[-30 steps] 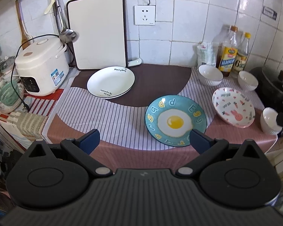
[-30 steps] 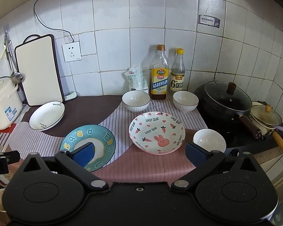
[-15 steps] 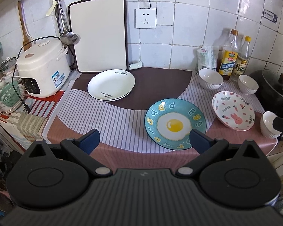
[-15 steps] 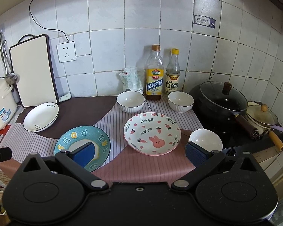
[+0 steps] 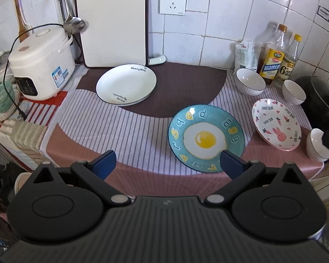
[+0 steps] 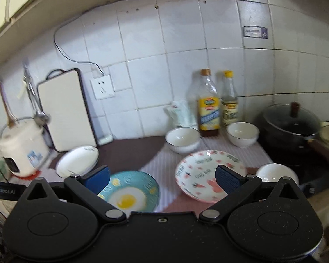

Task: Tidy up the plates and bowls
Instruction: 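Move the left gripper toward the blue egg-print plate, then grasp the rim of the blue egg-print plate with the left gripper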

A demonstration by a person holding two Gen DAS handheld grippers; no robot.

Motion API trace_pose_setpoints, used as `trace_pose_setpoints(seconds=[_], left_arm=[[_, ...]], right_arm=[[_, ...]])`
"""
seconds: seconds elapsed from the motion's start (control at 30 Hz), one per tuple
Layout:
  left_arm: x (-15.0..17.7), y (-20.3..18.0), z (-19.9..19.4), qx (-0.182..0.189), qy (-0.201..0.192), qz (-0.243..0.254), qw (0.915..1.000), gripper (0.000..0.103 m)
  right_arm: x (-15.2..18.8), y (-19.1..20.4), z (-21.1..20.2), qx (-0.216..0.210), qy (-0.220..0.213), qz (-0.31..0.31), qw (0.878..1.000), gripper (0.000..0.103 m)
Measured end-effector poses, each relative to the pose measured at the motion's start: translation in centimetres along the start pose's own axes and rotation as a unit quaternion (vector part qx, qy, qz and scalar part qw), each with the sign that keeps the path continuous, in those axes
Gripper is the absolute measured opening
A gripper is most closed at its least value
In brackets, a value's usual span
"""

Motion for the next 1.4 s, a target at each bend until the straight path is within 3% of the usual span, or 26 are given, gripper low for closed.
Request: trace_pose_setpoints(seconds=[0.17,0.43,0.63,0.8,0.9,0.97,1.03,1.13,1.17,1.23,1.27,1.4], left_arm=[[-1.0,0.5,3.0,0.008,0.001,0.026,0.9996,0.099],[-1.5,0.8,8.5,0.057,0.001,0.031,0.9979,0.099],[-0.8,1.9,13.3,0.091,0.021,0.043,0.9947,0.097],[-0.2,4.0,17.8,0.080,0.059,0.008,0.9950,0.077],[-0.2,4.8,19.6,0.082,0.075,0.008,0.9938,0.075],[-0.3,5.3,20.6,0.083,0.081,0.006,0.9933,0.072],[-0.4,5.9,21.5,0.093,0.093,-0.004,0.9913,0.063],[-0.4,6.7,22.8,0.117,0.110,-0.025,0.9867,0.051],[-0.4,6.8,23.0,0.122,0.112,-0.028,0.9858,0.048],[-0.4,6.9,23.3,0.121,0.114,-0.028,0.9856,0.021],[-0.3,6.9,23.5,0.109,0.117,-0.025,0.9868,0.016],[0.0,7.0,23.5,0.112,0.112,-0.021,0.9872,0.016]], right_arm=[[0.3,1.4,4.6,-0.032,0.042,-0.064,0.997,0.103],[3.5,3.6,9.4,-0.071,0.069,-0.126,0.987,0.098],[5.8,3.5,13.0,-0.107,0.088,-0.099,0.985,0.091],[7.7,3.7,17.1,-0.089,0.129,-0.051,0.986,0.074],[8.5,3.4,19.2,-0.090,0.164,-0.015,0.982,0.061],[8.9,3.2,20.1,-0.096,0.171,-0.003,0.981,0.058],[9.5,3.4,20.9,-0.098,0.179,-0.004,0.979,0.052],[10.1,3.7,21.6,-0.108,0.192,0.000,0.975,0.034],[10.3,3.8,21.8,-0.111,0.194,0.003,0.975,0.024],[10.4,4.0,21.9,-0.109,0.194,0.007,0.975,0.022],[10.5,3.9,22.0,-0.109,0.194,0.012,0.975,0.021],[10.6,3.5,22.3,-0.118,0.194,0.025,0.974,0.020]])
Point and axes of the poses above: each gripper's, at about its wrist camera, not at the fingertips, and z roughly the way its jaws point, y to its left, x to its underside, the point moved 1 cm from there along z, roughly the way its jaws point, and after that the axes turned 13 degrees about x, right-handed, at the moved point
